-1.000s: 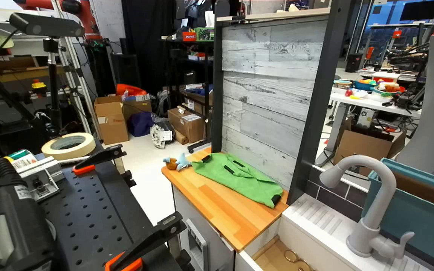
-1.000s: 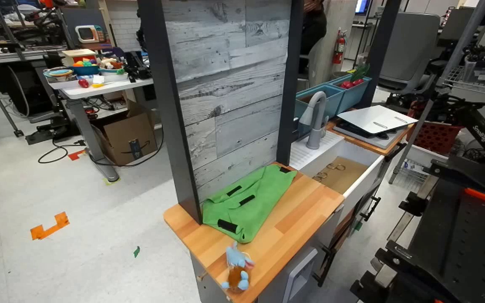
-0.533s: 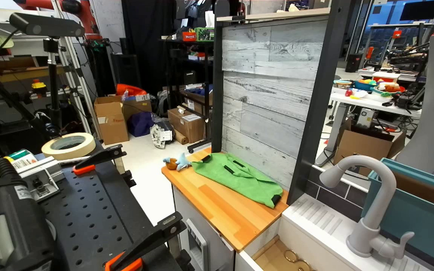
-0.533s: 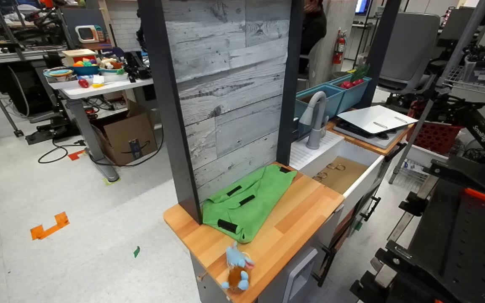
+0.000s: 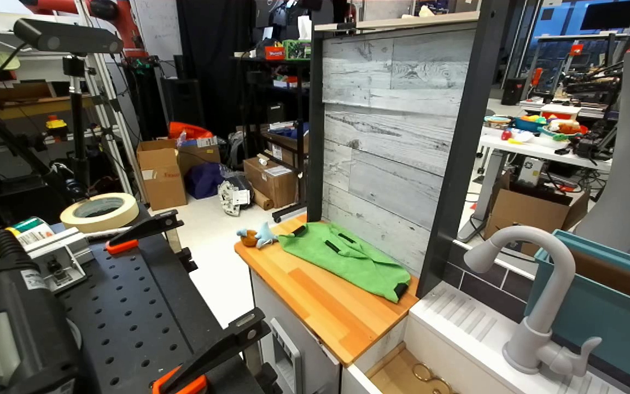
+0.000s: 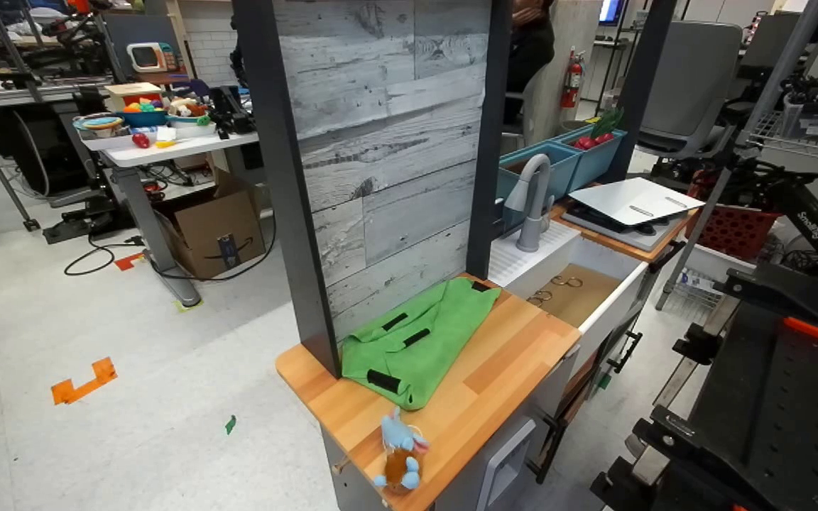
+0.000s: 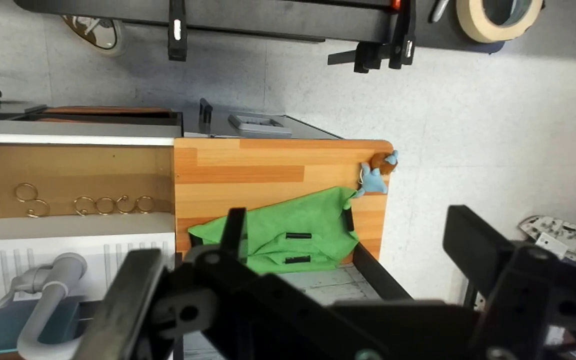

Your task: Move the faucet to the center of the sink

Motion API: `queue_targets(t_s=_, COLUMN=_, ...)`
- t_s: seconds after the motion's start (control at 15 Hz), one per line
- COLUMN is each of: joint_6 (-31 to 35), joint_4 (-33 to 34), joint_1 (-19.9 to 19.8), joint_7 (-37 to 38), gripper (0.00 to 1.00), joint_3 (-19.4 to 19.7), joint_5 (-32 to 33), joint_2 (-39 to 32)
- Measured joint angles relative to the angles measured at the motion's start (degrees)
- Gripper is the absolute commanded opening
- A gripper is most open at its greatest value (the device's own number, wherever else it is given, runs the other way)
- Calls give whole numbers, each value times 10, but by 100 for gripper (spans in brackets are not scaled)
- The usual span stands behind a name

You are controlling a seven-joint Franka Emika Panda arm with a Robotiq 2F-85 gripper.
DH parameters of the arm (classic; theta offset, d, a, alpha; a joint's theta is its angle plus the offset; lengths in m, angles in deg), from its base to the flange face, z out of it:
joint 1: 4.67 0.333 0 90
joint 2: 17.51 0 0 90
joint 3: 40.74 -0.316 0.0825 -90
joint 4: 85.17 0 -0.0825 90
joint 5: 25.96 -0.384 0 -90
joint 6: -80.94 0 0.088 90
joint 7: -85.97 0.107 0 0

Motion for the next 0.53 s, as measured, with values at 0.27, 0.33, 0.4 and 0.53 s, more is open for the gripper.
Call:
queue_targets(t_s=0.27, joint_6=52, joint_4=-13, joint_1=-15, joint_7=3, gripper=100, joint_3=0, joint_5=0, joint_2=-52)
queue_targets(t_s=0.33, joint_6=62, joint_4=-13, joint_1=-21, joint_7=4, gripper=100, joint_3=0, joint_5=0, joint_2=-66)
queue_targets(t_s=0.4, joint_6=76, joint_4=-12, joint_1=-26, joint_7=8, gripper=100, joint_3=0, joint_5=-1, joint_2=-80)
queue_targets(t_s=0.53, joint_6=107, joint_4=-12, joint_1=-37, joint_7=18, gripper=100, joint_3=0, joint_5=-3, joint_2=-105)
